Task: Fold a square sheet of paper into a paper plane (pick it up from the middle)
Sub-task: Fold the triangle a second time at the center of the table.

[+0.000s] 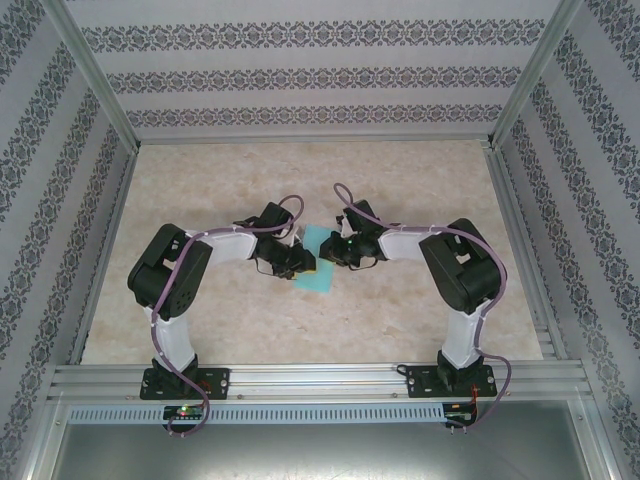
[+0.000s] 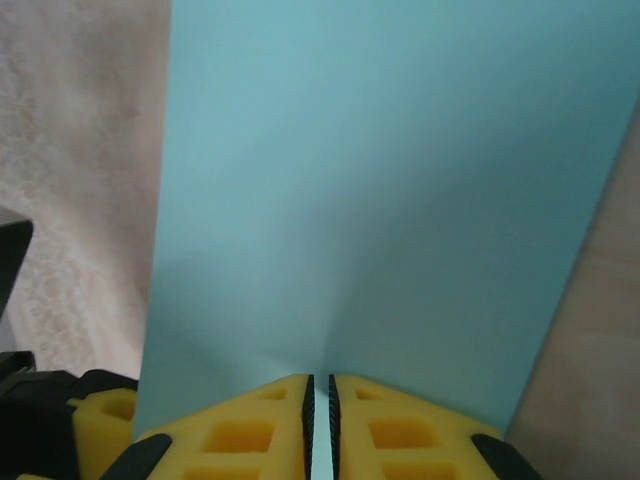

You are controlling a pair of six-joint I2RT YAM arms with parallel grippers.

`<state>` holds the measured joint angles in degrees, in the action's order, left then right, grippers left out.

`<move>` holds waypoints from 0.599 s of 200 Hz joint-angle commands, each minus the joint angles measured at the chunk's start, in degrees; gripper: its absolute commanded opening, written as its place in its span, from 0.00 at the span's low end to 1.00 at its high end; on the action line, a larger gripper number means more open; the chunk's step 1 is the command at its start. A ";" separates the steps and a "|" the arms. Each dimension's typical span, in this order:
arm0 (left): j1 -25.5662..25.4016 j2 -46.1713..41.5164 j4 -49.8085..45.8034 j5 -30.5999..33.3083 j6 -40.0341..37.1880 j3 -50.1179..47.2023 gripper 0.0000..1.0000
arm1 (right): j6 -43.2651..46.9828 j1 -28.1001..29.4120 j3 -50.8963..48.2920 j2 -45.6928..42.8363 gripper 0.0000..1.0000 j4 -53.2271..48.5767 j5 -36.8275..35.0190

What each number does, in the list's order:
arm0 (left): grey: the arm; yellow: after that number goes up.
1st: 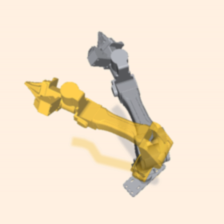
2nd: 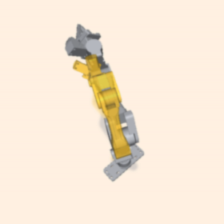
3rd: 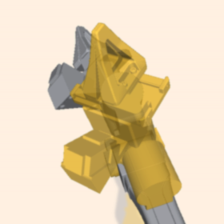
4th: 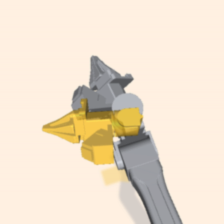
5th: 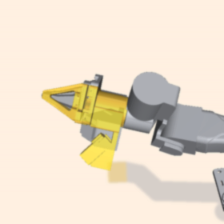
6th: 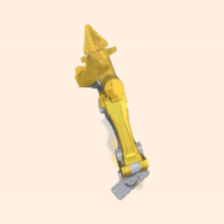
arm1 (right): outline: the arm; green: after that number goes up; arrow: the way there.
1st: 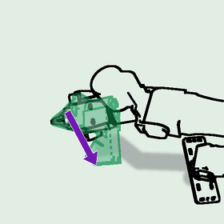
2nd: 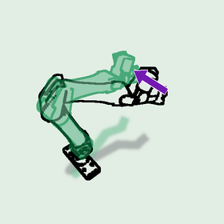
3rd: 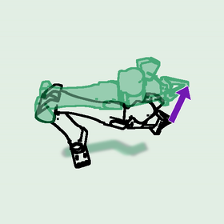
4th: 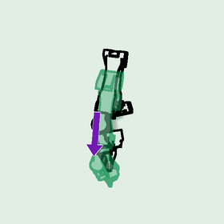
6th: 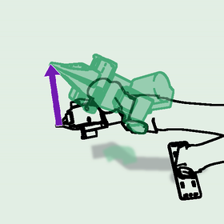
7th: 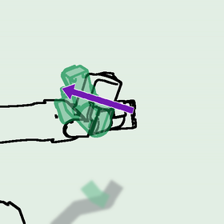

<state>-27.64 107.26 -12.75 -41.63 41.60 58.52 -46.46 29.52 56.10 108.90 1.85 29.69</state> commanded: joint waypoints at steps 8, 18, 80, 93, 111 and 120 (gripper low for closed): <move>0.55 -2.19 0.89 -1.11 -1.37 -2.36 0.27 | -0.04 0.10 0.55 1.56 0.15 -1.37 -0.59; 0.48 -2.79 1.49 -1.87 -1.23 -3.07 0.25 | 0.05 0.10 0.67 1.98 0.15 -1.80 -0.69; 0.49 -8.00 6.16 -3.75 -1.00 -4.86 0.24 | 1.10 0.36 1.94 3.15 0.16 -5.64 -2.58; 0.57 -8.47 7.87 -4.24 -0.55 -5.08 0.25 | 1.11 0.36 2.08 3.40 0.16 -6.03 -2.79; 0.56 -8.16 10.54 -4.98 0.52 -5.27 0.27 | 1.02 0.35 2.20 3.66 0.15 -6.01 -2.67; 0.55 -7.63 11.84 -5.48 1.24 -5.18 0.27 | 0.90 0.36 2.18 3.75 0.15 -5.88 -2.47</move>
<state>-27.64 99.85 -6.48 -45.04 41.82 54.11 -46.35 29.52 58.17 110.08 -1.04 29.67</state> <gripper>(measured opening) 0.265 0.155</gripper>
